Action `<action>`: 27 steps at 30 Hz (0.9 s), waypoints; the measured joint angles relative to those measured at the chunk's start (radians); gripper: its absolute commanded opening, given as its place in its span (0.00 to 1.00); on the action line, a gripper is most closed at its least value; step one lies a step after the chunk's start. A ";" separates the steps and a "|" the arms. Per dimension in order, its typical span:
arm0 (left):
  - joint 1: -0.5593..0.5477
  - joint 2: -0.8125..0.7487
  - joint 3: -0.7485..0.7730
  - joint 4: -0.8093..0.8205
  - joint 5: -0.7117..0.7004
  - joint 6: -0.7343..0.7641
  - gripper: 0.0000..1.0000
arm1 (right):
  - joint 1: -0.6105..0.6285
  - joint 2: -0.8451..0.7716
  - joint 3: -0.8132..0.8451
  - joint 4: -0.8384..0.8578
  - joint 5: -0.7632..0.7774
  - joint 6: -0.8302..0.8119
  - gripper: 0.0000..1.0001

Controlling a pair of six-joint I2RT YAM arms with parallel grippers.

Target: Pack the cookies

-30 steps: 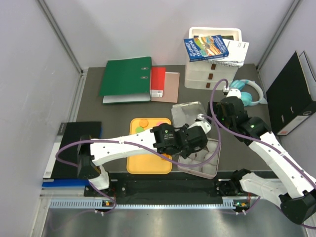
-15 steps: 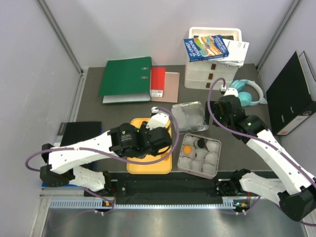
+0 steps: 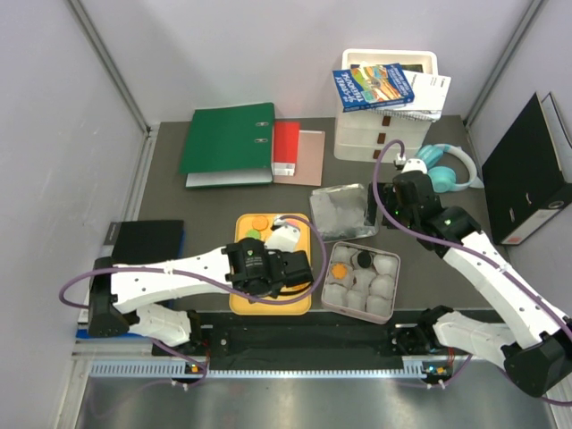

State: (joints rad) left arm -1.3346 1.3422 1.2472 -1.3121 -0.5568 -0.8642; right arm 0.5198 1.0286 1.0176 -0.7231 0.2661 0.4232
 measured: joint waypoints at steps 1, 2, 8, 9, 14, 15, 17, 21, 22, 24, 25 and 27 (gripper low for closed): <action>0.000 0.000 -0.011 0.005 0.004 0.000 0.54 | 0.000 0.000 0.000 0.000 0.000 0.000 0.99; 0.000 0.002 -0.019 0.008 0.010 0.000 0.54 | 0.000 -0.001 0.000 -0.001 0.000 0.000 0.99; 0.000 0.014 -0.075 0.063 0.048 0.007 0.54 | 0.000 -0.009 0.000 -0.002 0.001 0.000 0.99; 0.000 0.019 -0.081 0.071 0.053 0.010 0.54 | 0.000 -0.010 0.000 -0.002 0.001 0.000 0.99; 0.000 0.048 -0.095 0.121 0.077 0.023 0.52 | 0.000 -0.010 0.000 -0.002 0.000 0.001 0.99; 0.000 0.051 -0.097 0.127 0.079 0.025 0.52 | 0.000 -0.010 0.000 -0.003 0.000 0.001 0.99; 0.000 0.059 -0.098 0.140 0.088 0.027 0.49 | 0.000 -0.010 0.000 -0.003 0.001 0.000 0.99; 0.000 0.061 -0.099 0.152 0.101 0.030 0.48 | 0.000 -0.010 0.000 -0.003 0.001 0.000 0.99; 0.000 0.061 -0.100 0.153 0.103 0.030 0.48 | 0.000 -0.010 0.000 -0.003 0.001 0.000 0.99; 0.000 0.061 -0.100 0.151 0.105 0.029 0.46 | 0.000 -0.010 0.000 -0.003 0.001 0.000 0.99; 0.000 0.061 -0.100 0.150 0.105 0.029 0.45 | 0.000 -0.010 0.000 -0.003 0.001 0.000 0.99; 0.000 0.061 -0.101 0.149 0.108 0.029 0.42 | 0.000 -0.010 0.000 -0.003 0.001 0.000 0.99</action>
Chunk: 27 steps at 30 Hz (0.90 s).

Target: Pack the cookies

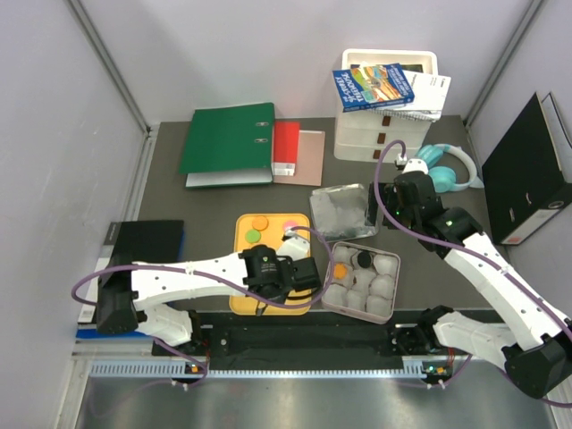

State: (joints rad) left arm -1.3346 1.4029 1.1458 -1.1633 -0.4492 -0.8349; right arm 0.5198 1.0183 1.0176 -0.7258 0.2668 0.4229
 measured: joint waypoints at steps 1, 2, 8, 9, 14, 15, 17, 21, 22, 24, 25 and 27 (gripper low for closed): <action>0.000 0.000 -0.002 -0.001 0.001 0.000 0.38 | 0.000 0.000 0.000 0.000 0.000 0.000 0.99; 0.000 0.000 -0.003 -0.003 0.002 -0.001 0.37 | 0.000 0.000 0.000 0.000 0.000 0.000 0.99; 0.000 -0.001 0.021 -0.052 -0.020 -0.003 0.29 | 0.000 0.000 0.000 0.000 -0.001 0.000 0.99; 0.000 0.000 0.044 -0.071 -0.029 0.000 0.27 | 0.000 0.000 0.000 0.000 -0.001 0.000 0.99; 0.000 0.036 0.282 -0.150 -0.096 0.045 0.24 | 0.000 0.000 0.000 0.000 0.000 0.000 0.99; 0.000 0.046 0.320 -0.150 -0.105 0.054 0.23 | 0.000 0.000 0.000 0.000 0.000 0.000 0.99; -0.002 0.071 0.406 -0.150 -0.113 0.091 0.22 | 0.000 0.000 0.000 0.000 0.000 0.000 0.99; -0.006 0.083 0.461 -0.143 -0.087 0.160 0.20 | 0.000 0.000 0.000 -0.001 0.002 -0.002 0.99; -0.008 0.083 0.467 -0.138 -0.071 0.181 0.19 | 0.000 0.000 0.000 -0.001 0.002 -0.002 0.99; -0.010 0.086 0.476 -0.134 -0.039 0.205 0.19 | 0.000 0.000 0.000 -0.001 0.005 -0.002 0.99; -0.011 0.089 0.482 -0.127 -0.020 0.219 0.18 | 0.000 0.000 0.000 -0.001 0.007 -0.002 0.99; -0.016 0.098 0.496 -0.106 0.021 0.246 0.19 | 0.000 0.000 0.000 -0.002 0.012 -0.002 0.99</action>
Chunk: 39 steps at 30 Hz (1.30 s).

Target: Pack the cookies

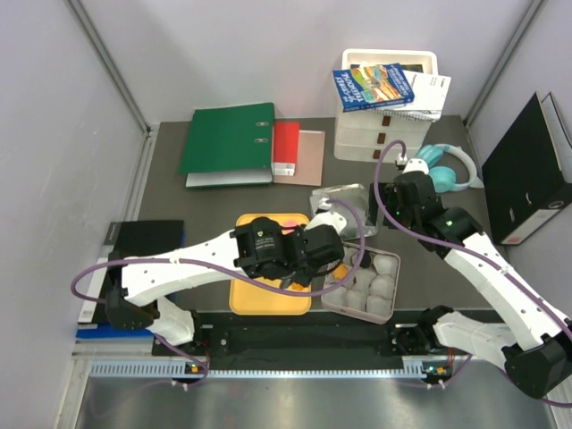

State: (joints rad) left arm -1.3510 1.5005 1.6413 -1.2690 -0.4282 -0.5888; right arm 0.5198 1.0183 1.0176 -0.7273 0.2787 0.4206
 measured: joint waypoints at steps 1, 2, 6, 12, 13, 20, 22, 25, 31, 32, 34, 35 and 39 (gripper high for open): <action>-0.005 0.005 0.006 0.012 0.022 0.015 0.18 | 0.000 0.000 0.000 0.000 0.002 0.000 0.99; -0.011 0.011 0.011 0.024 0.040 0.029 0.19 | 0.000 0.000 0.000 0.000 0.003 0.000 0.99; -0.055 0.055 0.033 0.048 0.093 0.088 0.19 | 0.000 0.000 0.000 0.000 0.008 0.000 0.99; -0.089 0.110 0.042 0.069 0.142 0.149 0.20 | 0.000 -0.002 0.000 -0.007 0.010 0.000 0.99; -0.089 0.113 0.042 0.071 0.148 0.158 0.20 | 0.000 -0.003 0.000 -0.008 0.012 0.000 0.99; -0.088 0.119 0.043 0.099 0.167 0.208 0.24 | 0.000 -0.013 0.000 -0.021 0.017 0.000 0.99; -0.088 0.129 0.045 0.109 0.169 0.221 0.26 | 0.000 -0.017 0.000 -0.022 0.018 0.000 0.99; -0.088 0.150 0.045 0.119 0.170 0.235 0.33 | 0.000 -0.024 0.000 -0.023 0.023 0.000 0.99; -0.088 0.163 0.045 0.130 0.169 0.251 0.43 | 0.000 -0.036 0.000 -0.026 0.035 0.000 0.99; -0.088 0.163 0.045 0.134 0.169 0.252 0.47 | 0.000 -0.038 0.000 -0.026 0.036 0.000 0.99; -0.088 0.163 0.045 0.141 0.167 0.253 0.49 | 0.000 -0.040 0.000 -0.027 0.039 0.000 0.99; -0.088 0.163 0.045 0.143 0.166 0.252 0.51 | 0.000 -0.042 0.000 -0.027 0.039 0.000 0.99; -0.088 0.163 0.045 0.151 0.151 0.251 0.54 | 0.000 -0.043 0.000 -0.029 0.039 0.000 0.99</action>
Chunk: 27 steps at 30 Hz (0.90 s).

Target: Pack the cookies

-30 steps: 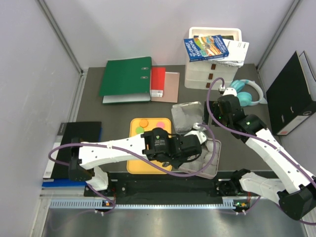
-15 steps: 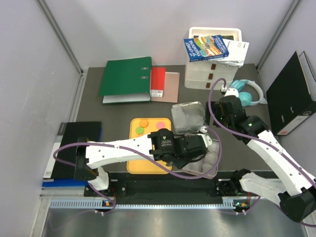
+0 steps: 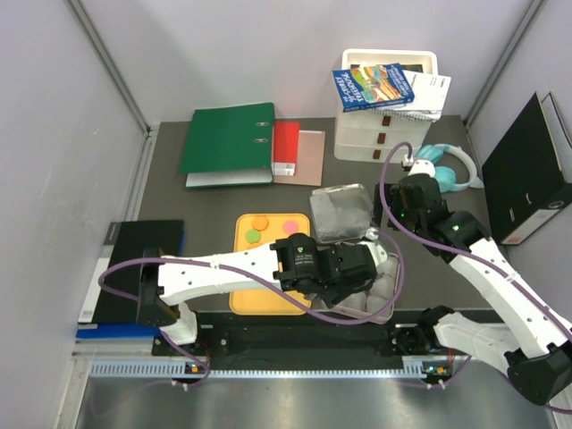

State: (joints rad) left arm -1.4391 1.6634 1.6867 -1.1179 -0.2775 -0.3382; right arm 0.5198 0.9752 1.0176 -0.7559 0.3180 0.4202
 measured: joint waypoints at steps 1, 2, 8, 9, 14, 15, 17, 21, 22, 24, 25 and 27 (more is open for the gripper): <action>0.000 0.000 0.000 0.000 -0.001 0.000 0.54 | 0.000 0.000 0.000 0.000 0.000 0.000 0.99; 0.000 0.000 0.000 0.001 -0.003 0.000 0.54 | 0.000 0.000 0.000 0.000 0.000 0.000 0.99; 0.000 0.000 0.000 -0.005 -0.054 -0.027 0.54 | 0.000 0.000 0.000 0.000 0.000 0.000 0.99; 0.000 0.000 0.000 -0.010 -0.078 -0.042 0.54 | 0.000 0.000 0.000 0.000 0.001 0.000 0.99; 0.032 -0.051 -0.059 -0.027 -0.183 -0.140 0.53 | 0.000 -0.010 0.000 0.000 0.003 0.000 0.99; 0.051 -0.075 -0.086 -0.027 -0.192 -0.161 0.53 | 0.000 -0.011 0.000 0.000 0.003 0.000 0.99; 0.114 -0.138 -0.154 -0.037 -0.214 -0.204 0.50 | 0.000 -0.013 0.000 0.002 0.002 0.000 0.99; 0.221 -0.225 -0.222 -0.059 -0.257 -0.270 0.48 | 0.000 -0.013 0.000 0.005 -0.004 0.000 0.99; 0.222 -0.233 -0.225 -0.061 -0.262 -0.278 0.48 | 0.000 -0.013 0.000 0.005 -0.005 0.000 0.99; 0.215 -0.241 -0.225 -0.060 -0.262 -0.293 0.48 | 0.000 -0.013 0.000 0.004 -0.006 0.000 0.99; 0.212 -0.241 -0.225 -0.059 -0.263 -0.298 0.48 | 0.000 -0.013 0.000 0.003 -0.006 0.000 0.98; 0.210 -0.241 -0.227 -0.060 -0.269 -0.314 0.48 | 0.000 -0.013 0.000 -0.004 -0.009 0.000 0.93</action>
State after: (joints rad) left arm -1.2293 1.4227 1.4601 -1.1778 -0.5461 -0.6525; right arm 0.5198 0.9619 1.0176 -0.7601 0.3088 0.4202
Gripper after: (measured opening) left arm 0.487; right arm 0.984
